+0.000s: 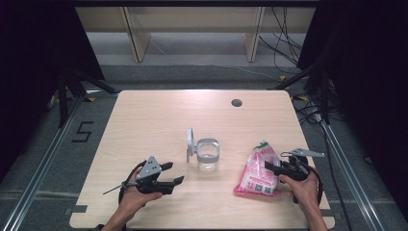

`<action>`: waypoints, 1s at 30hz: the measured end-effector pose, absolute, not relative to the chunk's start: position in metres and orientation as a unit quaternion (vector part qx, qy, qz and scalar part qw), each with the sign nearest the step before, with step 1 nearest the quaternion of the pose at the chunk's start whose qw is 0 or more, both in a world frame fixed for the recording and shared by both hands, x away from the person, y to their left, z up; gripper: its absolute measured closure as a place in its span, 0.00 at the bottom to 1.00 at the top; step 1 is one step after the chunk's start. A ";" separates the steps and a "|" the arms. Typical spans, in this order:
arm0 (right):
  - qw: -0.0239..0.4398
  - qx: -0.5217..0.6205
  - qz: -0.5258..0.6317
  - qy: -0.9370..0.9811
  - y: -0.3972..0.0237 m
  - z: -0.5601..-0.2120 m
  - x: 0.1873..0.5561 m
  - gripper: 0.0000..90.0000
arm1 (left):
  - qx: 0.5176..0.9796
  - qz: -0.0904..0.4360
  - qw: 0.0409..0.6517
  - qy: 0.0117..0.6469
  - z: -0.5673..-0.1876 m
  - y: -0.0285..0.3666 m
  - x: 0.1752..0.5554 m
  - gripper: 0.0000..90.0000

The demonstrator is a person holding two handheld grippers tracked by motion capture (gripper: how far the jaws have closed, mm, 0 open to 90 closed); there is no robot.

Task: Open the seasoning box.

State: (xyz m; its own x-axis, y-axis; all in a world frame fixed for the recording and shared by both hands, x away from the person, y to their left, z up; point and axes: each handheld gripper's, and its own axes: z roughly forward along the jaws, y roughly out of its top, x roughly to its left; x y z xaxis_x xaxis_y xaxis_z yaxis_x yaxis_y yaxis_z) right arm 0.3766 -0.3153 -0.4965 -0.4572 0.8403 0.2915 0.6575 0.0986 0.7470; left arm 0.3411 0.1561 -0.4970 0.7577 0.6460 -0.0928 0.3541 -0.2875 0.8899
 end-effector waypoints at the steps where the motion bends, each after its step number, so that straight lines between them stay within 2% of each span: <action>1: 0.102 0.510 0.438 0.733 -0.315 -0.497 0.377 0.68 | 0.789 0.143 0.506 0.318 -0.497 0.155 0.341 0.35; 7: 0.078 0.542 0.437 0.713 -0.314 -0.498 0.379 0.69 | 0.790 0.139 0.507 0.314 -0.499 0.154 0.342 0.35; 9: 0.092 0.533 0.438 0.718 -0.314 -0.500 0.382 0.70 | 0.791 0.140 0.505 0.317 -0.499 0.154 0.341 0.35; 10: 0.083 0.537 0.441 0.714 -0.312 -0.500 0.382 0.70 | 0.790 0.139 0.507 0.316 -0.499 0.154 0.341 0.35; 12: 0.097 0.527 0.432 0.725 -0.313 -0.500 0.384 0.74 | 0.792 0.138 0.509 0.309 -0.499 0.155 0.342 0.35; 14: 0.087 0.540 0.429 0.719 -0.311 -0.498 0.382 0.77 | 0.789 0.139 0.515 0.305 -0.498 0.154 0.342 0.35; 15: 0.094 0.535 0.425 0.724 -0.311 -0.498 0.382 0.84 | 0.787 0.136 0.515 0.311 -0.499 0.154 0.341 0.35; 16: 0.094 0.535 0.425 0.724 -0.311 -0.498 0.382 0.84 | 0.788 0.134 0.514 0.311 -0.499 0.153 0.341 0.35; 17: 0.103 0.533 0.421 0.727 -0.311 -0.498 0.382 0.91 | 0.792 0.138 0.512 0.302 -0.499 0.154 0.341 0.35; 19: 0.121 0.513 0.425 0.736 -0.313 -0.499 0.383 0.94 | 0.795 0.142 0.510 0.297 -0.499 0.154 0.342 0.35; 20: 0.113 0.516 0.425 0.735 -0.312 -0.497 0.383 0.96 | 0.793 0.138 0.510 0.304 -0.499 0.154 0.342 0.35; 26: 0.115 0.514 0.442 0.726 -0.308 -0.494 0.380 0.99 | 0.790 0.136 0.510 0.312 -0.500 0.152 0.340 0.35; 27: 0.130 0.497 0.441 0.736 -0.310 -0.493 0.381 0.99 | 0.792 0.137 0.509 0.309 -0.500 0.152 0.340 0.35; 30: 0.135 0.487 0.447 0.738 -0.306 -0.487 0.377 1.00 | 0.791 0.136 0.512 0.307 -0.500 0.152 0.339 0.35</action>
State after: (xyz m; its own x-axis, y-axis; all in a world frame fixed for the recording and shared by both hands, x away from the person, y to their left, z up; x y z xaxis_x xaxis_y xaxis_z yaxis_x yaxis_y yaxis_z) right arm 0.3775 -0.3065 -0.4868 -0.4892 0.8396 0.2360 0.5983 0.1262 0.7913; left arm 0.3393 0.1518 -0.4998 0.7749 0.6242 -0.0997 0.3467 -0.2878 0.8927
